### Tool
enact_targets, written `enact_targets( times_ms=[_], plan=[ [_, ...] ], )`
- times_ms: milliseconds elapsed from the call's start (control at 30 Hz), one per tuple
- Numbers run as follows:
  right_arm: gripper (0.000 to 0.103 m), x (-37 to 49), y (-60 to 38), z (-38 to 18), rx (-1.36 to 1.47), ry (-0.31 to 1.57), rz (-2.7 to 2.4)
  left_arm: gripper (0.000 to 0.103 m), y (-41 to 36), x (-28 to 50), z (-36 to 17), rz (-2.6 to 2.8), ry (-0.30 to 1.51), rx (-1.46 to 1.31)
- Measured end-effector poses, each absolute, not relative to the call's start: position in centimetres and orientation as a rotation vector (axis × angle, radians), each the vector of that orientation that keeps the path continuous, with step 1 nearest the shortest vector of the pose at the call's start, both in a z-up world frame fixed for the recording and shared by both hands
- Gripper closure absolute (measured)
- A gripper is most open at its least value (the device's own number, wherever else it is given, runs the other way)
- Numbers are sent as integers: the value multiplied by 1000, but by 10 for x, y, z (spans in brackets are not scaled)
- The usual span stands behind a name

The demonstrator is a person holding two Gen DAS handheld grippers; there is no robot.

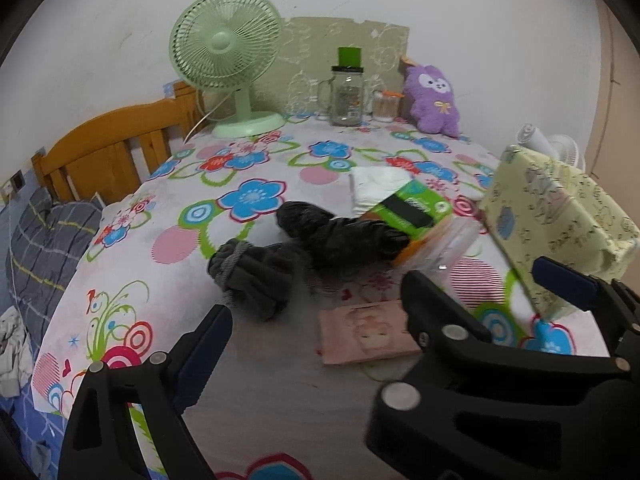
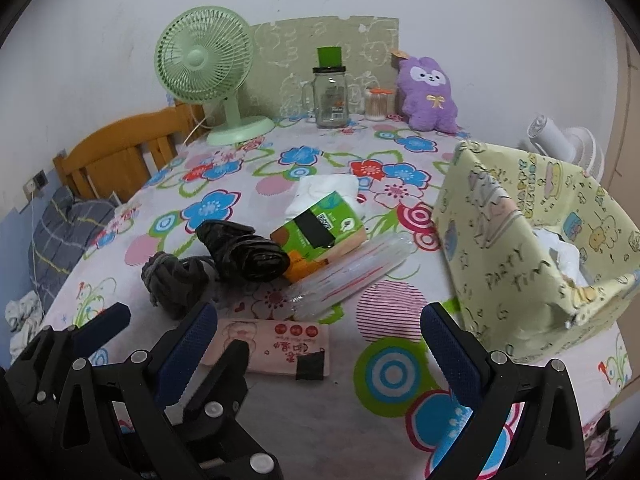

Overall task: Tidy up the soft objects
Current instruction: 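Grasp the grey knit gloves with the left tool while the right tool grasps the clear plastic bag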

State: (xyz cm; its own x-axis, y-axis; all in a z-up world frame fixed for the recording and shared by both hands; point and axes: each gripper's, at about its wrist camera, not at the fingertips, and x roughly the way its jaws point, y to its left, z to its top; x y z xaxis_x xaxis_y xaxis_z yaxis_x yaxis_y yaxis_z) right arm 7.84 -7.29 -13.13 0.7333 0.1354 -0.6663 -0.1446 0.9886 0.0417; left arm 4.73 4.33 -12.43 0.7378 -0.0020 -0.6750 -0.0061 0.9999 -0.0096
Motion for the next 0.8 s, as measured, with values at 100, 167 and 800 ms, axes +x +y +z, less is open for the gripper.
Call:
enact_targets(
  times_ms=[100, 167, 800],
  plan=[
    [0, 84, -68, -134, -16, 740, 155, 10, 50, 53, -127, 17, 747, -18],
    [0, 88, -66, -136, -9, 748, 152, 11, 54, 57, -129, 24, 745, -19],
    [0, 123, -62, -150, 20, 791, 65, 11, 79, 94, -142, 103, 778, -11]
  ],
)
